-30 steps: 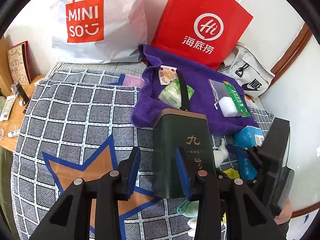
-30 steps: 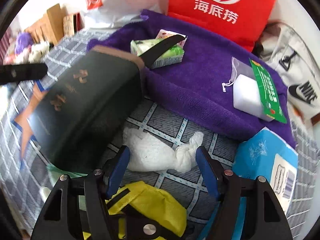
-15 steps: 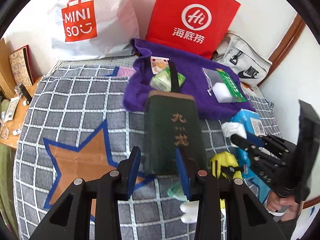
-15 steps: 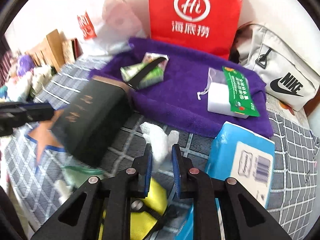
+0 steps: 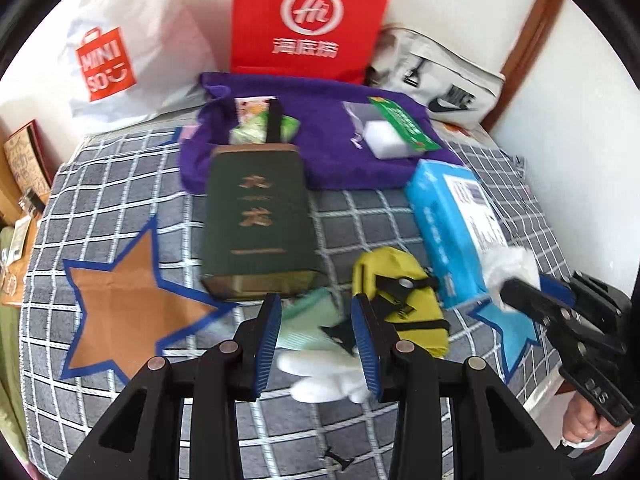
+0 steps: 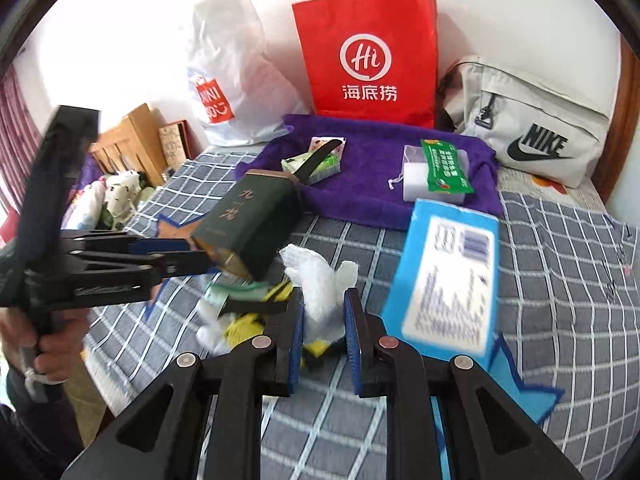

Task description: Organize soft objects

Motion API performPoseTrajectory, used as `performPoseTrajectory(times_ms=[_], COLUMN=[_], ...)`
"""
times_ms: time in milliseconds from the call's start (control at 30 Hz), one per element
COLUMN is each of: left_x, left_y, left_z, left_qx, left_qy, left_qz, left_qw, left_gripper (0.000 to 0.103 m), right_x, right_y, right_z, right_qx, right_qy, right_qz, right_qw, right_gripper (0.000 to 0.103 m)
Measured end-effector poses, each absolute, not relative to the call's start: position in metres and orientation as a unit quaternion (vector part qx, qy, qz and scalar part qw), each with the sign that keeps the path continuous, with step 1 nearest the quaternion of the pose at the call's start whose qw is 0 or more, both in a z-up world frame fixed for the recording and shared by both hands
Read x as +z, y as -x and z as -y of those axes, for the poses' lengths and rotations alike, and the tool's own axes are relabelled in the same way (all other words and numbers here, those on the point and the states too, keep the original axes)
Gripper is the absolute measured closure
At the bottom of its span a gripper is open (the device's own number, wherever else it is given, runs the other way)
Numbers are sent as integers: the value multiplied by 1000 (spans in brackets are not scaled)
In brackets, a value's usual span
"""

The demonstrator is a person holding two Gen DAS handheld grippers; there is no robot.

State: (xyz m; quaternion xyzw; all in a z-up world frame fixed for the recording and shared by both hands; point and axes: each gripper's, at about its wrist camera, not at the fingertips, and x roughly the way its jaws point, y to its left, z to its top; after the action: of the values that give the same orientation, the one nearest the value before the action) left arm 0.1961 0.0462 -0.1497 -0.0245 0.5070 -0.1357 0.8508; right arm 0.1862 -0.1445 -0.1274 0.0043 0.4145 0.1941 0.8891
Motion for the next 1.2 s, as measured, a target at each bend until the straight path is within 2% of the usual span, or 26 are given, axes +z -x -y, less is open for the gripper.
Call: performPoseTrajectory(times_ms=[400,467,533,667,767,833,933,1200], left_x=[-183,-190,-196,-205,-203,-200,-194,-189], left_y=[-203,-205,-206,-208,-206,-204,-199,-189], left_z=[10,18,23,29,26,19,9,-5], left_qx=[-154,-154,-159,-159,-164,-166,-173,-182], left_qy=[-19,-33,-43,-49,-48,-42,-24,1], left_qz=[-532,-537,-541,-544,-538,-537,-535,-533], left_qw=[833,829,825,823,825,826,827,827], left_gripper=[68,65,57,57,62,70,73,75], right_x=[-174,-181,-186,-198,-205,-208,-209,-209], right_y=[-146,-145,-146,-152,-156,-157,-157,-156], right_z=[199,204,206,209,209,209,209,210], right_qx=[173,172,173,171,169,170,170,167], right_qy=[-38,-45,-50,-62,-65,-69,-72,-75], right_qz=[-444,-447,-449,-456,-462,-464,-462,-462], right_qw=[878,877,875,871,868,867,867,868], right_gripper=[84,84,84,84,84,83,83,83])
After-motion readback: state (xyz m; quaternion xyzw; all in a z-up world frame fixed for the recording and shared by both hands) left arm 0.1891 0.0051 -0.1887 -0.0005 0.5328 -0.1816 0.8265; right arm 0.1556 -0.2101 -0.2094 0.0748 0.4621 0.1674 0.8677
